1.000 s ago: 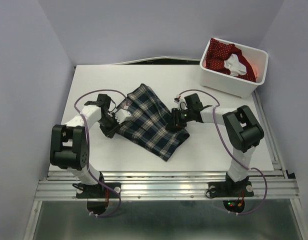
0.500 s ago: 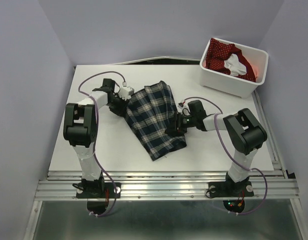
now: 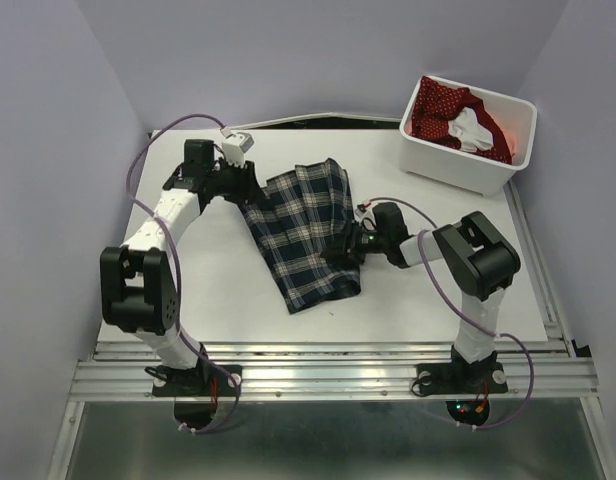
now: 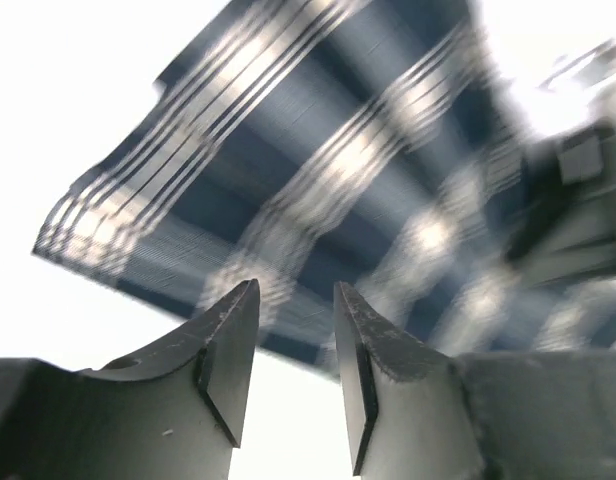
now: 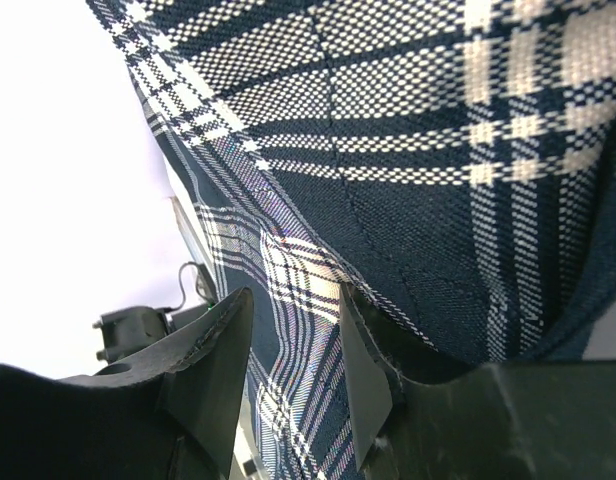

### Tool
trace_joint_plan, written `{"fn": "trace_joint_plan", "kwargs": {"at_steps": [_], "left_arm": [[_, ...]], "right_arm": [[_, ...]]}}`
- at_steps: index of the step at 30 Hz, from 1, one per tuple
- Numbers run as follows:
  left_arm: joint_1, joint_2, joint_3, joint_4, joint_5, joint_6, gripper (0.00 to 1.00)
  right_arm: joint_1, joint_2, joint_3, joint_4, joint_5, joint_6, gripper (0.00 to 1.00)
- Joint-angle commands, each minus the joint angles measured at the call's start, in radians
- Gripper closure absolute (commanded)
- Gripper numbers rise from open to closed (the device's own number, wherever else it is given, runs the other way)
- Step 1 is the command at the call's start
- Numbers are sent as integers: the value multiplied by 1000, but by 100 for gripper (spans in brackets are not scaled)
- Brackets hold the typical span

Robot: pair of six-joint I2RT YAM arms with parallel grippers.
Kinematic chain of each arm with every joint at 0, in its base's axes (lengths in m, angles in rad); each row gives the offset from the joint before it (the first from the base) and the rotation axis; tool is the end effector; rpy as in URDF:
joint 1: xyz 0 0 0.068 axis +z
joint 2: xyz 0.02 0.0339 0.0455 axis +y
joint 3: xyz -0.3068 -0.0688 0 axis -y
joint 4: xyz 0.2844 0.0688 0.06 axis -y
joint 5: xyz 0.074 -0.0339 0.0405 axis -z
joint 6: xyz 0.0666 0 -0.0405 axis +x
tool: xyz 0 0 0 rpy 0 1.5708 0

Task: Fold and stack the skirts
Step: Fold the skirt

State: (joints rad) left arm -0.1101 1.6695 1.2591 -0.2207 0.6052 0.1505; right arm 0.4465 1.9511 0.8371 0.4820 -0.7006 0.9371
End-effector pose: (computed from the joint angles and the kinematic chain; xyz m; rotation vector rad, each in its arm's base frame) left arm 0.4321 -0.0859 0.2844 0.6076 2.0549 -0.6389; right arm 0.3548 0.2175 0.0958 0.1533 2.4678 1.4707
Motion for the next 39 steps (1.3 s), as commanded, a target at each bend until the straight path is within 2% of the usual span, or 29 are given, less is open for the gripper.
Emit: {"fn": "trace_joint_plan", "kwargs": {"at_steps": [1, 4, 7, 8, 11, 14, 17, 18, 20, 24, 26, 30, 33, 36, 39], "left_arm": [[-59, -79, -85, 154, 102, -258, 57], [-71, -53, -157, 251, 165, -351, 62], [-79, 49, -176, 264, 180, -367, 74], [-77, 80, -176, 261, 180, -368, 82], [-63, 197, -147, 227, 162, -319, 90], [-46, 320, -67, 107, 168, -221, 99], [-30, 401, -18, 41, 173, -174, 100], [-25, 424, -4, 23, 185, -157, 100], [-19, 446, 8, 8, 202, -157, 100], [-16, 476, 39, -51, 226, -74, 100], [-16, 489, 49, -81, 237, -39, 100], [-16, 507, 60, -104, 249, -22, 100], [-16, 512, 69, -118, 251, -16, 100], [-16, 503, 63, -117, 251, -16, 100], [-14, 477, 53, -111, 240, -8, 99]], "right_arm": [[20, 52, -1, 66, 99, 55, 54], [20, 52, 2, 66, 122, 68, 54], [29, 42, 0, 79, 119, 88, 54], [29, 39, 3, 79, 109, 86, 54], [29, -24, 22, 49, 47, 17, 54], [-3, -119, 74, -12, -40, -84, 54], [-69, -112, 199, -110, -154, -179, 55], [-101, -100, 227, -121, -196, -269, 56], [-126, -71, 288, -200, -201, -349, 57], [-147, 73, 428, -244, -266, -492, 60], [-147, 133, 482, -276, -293, -495, 61], [-147, 252, 528, -136, -307, -407, 66], [-147, 360, 550, -96, -263, -386, 68], [-147, 396, 540, -98, -198, -389, 71], [-147, 368, 519, -103, -201, -386, 72]]}}
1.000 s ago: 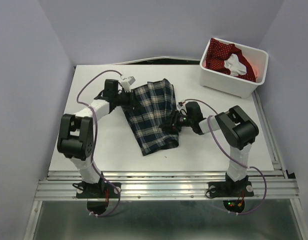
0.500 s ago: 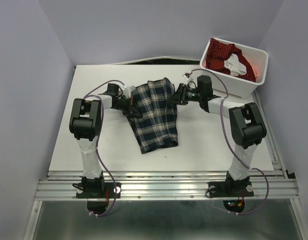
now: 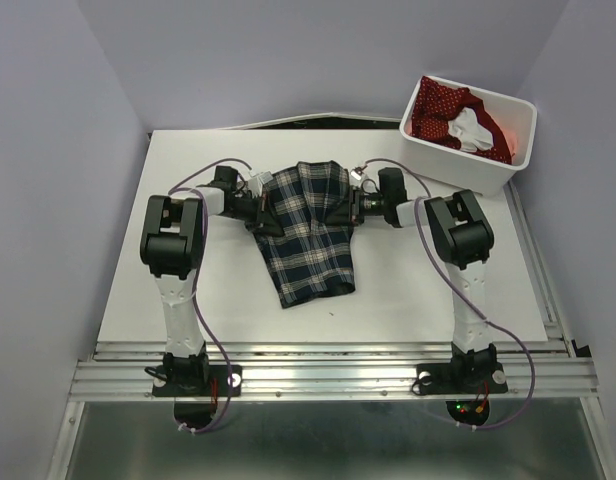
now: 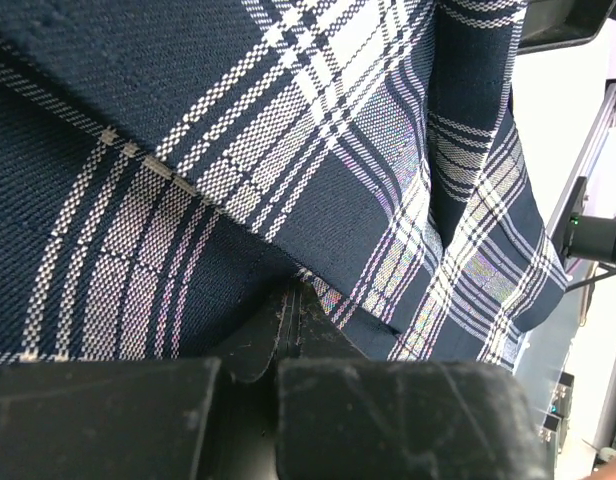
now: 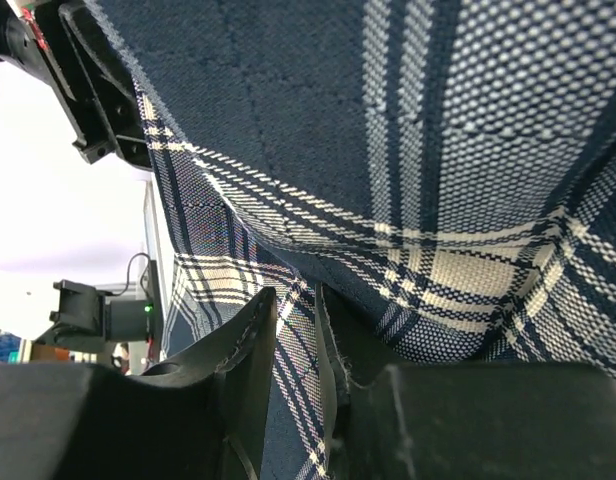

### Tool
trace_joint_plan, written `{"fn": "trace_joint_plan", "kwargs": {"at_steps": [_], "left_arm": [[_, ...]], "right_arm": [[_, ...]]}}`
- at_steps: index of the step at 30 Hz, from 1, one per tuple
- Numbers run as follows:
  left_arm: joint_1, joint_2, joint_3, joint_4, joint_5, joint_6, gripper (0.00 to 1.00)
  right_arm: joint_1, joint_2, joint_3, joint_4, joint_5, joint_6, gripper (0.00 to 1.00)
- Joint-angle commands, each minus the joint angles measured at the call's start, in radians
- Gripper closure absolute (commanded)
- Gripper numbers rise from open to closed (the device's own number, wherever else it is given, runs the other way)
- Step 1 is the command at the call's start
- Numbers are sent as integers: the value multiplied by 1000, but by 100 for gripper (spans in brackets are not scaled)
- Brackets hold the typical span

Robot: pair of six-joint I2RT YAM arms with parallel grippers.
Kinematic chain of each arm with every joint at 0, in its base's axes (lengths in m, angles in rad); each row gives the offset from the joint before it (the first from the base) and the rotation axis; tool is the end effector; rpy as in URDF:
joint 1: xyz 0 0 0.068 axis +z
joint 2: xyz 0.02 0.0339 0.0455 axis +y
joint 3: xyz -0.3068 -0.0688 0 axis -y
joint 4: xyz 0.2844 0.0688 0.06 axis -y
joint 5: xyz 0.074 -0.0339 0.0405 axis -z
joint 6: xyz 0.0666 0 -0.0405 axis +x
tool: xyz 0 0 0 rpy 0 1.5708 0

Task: Fold and stack the skirts
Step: Fold the skirt

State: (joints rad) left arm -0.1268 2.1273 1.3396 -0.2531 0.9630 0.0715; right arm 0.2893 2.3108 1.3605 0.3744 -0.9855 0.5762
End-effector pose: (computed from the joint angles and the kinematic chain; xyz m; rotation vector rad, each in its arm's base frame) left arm 0.4711 -0.1152 0.1181 0.5681 2.3213 -1.2536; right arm 0.4959 0.2055 0.0832 -0.3139 2.2236 1.5417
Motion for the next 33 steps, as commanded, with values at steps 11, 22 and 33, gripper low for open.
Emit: {"fn": "trace_joint_plan", "kwargs": {"at_steps": [11, 22, 33], "left_arm": [[0, -392, -111, -159, 32, 246, 78], [0, -803, -347, 59, -188, 247, 19], [-2, -951, -277, -6, -360, 408, 1]], "right_arm": [[98, -484, -207, -267, -73, -61, 66], [156, -437, -485, -287, -108, -217, 68], [165, -183, -451, -7, -134, 9, 69]]}}
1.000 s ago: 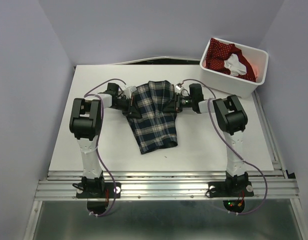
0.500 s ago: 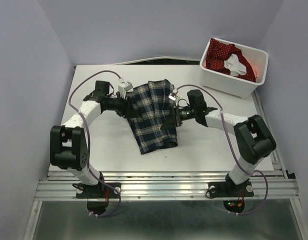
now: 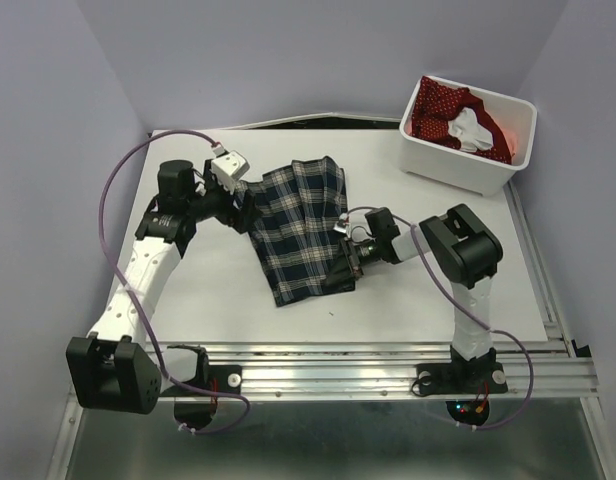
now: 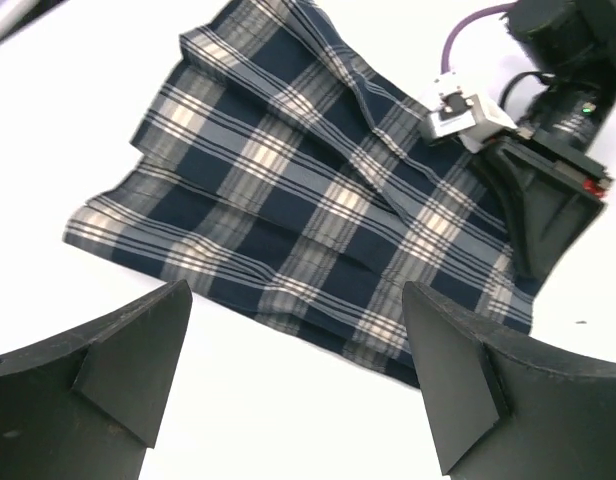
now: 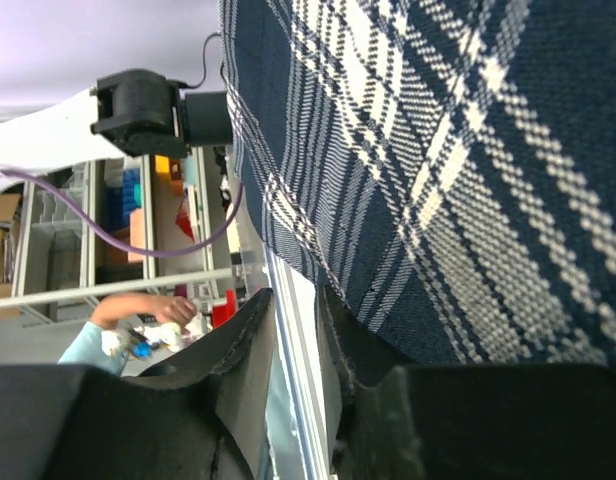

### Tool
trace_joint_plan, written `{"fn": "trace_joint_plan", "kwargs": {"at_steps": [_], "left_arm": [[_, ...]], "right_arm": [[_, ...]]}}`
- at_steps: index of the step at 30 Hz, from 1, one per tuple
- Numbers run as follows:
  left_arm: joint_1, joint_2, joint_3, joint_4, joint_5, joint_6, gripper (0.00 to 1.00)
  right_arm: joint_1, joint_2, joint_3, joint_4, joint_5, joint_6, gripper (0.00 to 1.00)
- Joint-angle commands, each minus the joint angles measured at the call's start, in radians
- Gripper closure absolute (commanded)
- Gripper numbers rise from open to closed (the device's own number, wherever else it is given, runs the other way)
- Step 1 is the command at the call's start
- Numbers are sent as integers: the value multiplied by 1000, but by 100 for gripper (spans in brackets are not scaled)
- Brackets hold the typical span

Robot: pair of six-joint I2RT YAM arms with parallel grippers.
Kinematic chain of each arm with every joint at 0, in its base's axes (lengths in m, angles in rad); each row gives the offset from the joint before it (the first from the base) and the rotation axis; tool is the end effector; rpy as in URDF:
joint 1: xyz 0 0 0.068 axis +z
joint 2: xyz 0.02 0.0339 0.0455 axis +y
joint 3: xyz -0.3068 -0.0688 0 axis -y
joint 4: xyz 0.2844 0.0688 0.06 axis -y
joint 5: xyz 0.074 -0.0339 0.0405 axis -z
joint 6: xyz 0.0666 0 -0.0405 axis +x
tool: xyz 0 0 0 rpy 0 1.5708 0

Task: Fold and stack the skirts
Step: Fold the skirt

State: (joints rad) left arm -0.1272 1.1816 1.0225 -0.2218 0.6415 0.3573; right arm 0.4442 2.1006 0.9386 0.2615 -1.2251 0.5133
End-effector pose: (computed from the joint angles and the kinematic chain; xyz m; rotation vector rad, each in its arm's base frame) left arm 0.3046 -0.0791 0.3642 0.8493 1.6997 -0.4678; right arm 0.3371 0.2298 0.0655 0.5063 -2.4291 -1.8899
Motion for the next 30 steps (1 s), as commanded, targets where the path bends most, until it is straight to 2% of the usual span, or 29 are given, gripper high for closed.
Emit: {"fn": "trace_joint_plan", "kwargs": {"at_steps": [1, 3, 4, 5, 6, 7, 8, 10, 11, 13, 16, 20, 25, 30], "left_arm": [[-20, -5, 47, -97, -42, 170, 1], [-72, -23, 10, -131, -95, 326, 1], [-110, -71, -27, -125, -205, 382, 1], [-209, -103, -138, -110, -279, 438, 1], [-260, -143, -204, -91, -412, 533, 1], [-303, -216, -323, -55, -461, 575, 1], [-372, -249, -373, -45, -521, 613, 1], [-451, -348, -500, -16, -558, 712, 1], [-451, -371, -531, -2, -575, 735, 1], [-531, -416, -582, 37, -627, 781, 1], [-617, -387, -619, 70, -675, 780, 1], [-727, -271, -619, 131, -707, 692, 1], [-853, -97, -622, 212, -733, 632, 2], [-916, 54, -566, 271, -758, 537, 1]], "right_arm": [[10, -34, -46, 142, 102, 99, 68], [10, -95, -40, 147, 102, 134, 63], [10, -125, -29, 142, 105, 160, 62], [10, -178, 1, 124, 110, 160, 60], [10, -200, 21, 105, 116, 160, 59], [10, -218, 43, 73, 127, 160, 58], [10, -244, 86, 64, 130, 160, 57], [10, -251, 158, 7, 142, 104, 55], [10, -249, 158, -17, 153, 67, 55], [10, -225, 218, -71, 179, -19, 55], [10, -137, 282, -140, 194, -114, 57], [19, -18, 327, -165, 213, -173, 62], [28, 56, 315, -133, 237, -164, 64], [28, 105, 293, -125, 308, -122, 67]]}}
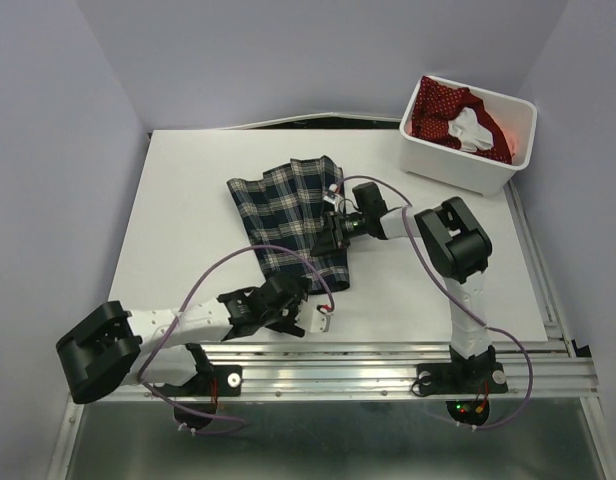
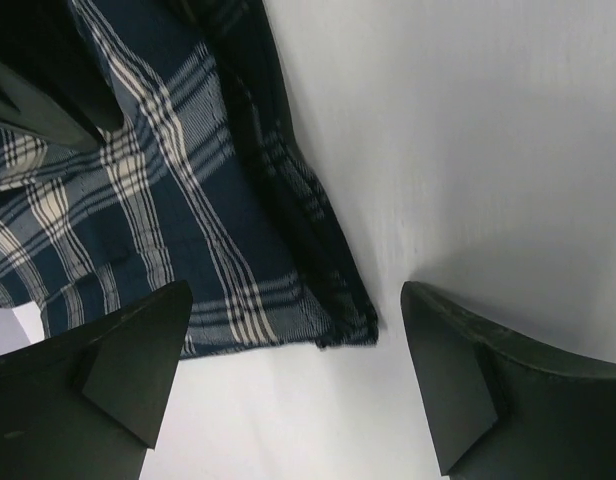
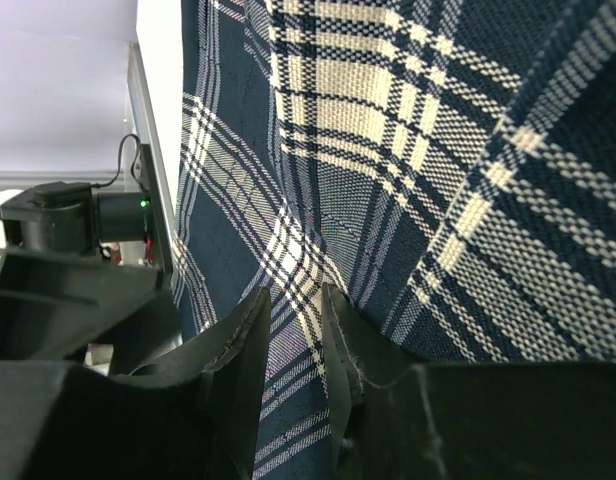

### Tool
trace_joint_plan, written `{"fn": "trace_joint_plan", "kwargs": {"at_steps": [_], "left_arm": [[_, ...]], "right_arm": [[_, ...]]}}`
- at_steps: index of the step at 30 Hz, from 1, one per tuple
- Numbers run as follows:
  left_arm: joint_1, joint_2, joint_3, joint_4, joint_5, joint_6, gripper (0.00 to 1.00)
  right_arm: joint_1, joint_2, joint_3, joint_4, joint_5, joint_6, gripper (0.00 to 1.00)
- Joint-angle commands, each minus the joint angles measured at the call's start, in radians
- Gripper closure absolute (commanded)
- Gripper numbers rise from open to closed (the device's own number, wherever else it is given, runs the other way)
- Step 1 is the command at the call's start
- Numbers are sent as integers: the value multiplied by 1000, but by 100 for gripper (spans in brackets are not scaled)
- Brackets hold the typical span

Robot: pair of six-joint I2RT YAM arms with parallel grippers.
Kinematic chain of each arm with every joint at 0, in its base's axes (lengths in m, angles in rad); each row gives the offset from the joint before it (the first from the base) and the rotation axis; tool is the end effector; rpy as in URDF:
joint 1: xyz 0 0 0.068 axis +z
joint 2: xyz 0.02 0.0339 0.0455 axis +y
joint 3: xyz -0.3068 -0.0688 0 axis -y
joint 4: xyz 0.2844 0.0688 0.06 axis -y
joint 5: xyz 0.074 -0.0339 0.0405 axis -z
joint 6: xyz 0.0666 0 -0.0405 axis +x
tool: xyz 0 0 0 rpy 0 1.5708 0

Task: Fold and stack the skirts
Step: Fold the skirt

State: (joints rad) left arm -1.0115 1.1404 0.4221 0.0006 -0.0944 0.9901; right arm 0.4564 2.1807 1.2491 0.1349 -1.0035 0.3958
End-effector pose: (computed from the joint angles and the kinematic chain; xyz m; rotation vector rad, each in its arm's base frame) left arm 0.1387 -0.2097 0.1581 1.8981 1.2749 0.0969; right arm 0.4154 0.2665 0.0940 -0.6031 2.3590 1.5873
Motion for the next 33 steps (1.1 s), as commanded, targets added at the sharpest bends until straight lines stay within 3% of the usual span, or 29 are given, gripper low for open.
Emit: {"fn": "trace_joint_plan", "kwargs": {"at_steps": [1, 10, 20, 23, 24, 26, 28, 33], "left_arm": [[-42, 122, 59, 70, -34, -132, 1], [-76, 372, 179, 120, -206, -258, 2], [-78, 392, 162, 136, -320, -245, 60], [-79, 377, 176, 89, -289, -245, 74], [-79, 371, 181, 64, -240, -245, 83], [-82, 348, 201, -28, -179, -242, 94], [-90, 316, 205, -92, -109, -251, 100], [-102, 272, 219, -169, -41, -333, 100]], "right_arm": [[16, 27, -25, 17, 92, 6, 67], [16, 30, -73, 34, 112, 11, 67], [16, 42, -74, 9, 111, 5, 67], [16, 27, -70, 0, 103, 2, 67], [16, 16, -62, -6, 100, -2, 66], [16, -39, -48, -17, 92, -24, 61], [16, -94, -1, -32, 91, -73, 57], [-56, -81, 223, -202, 28, -176, 50]]}}
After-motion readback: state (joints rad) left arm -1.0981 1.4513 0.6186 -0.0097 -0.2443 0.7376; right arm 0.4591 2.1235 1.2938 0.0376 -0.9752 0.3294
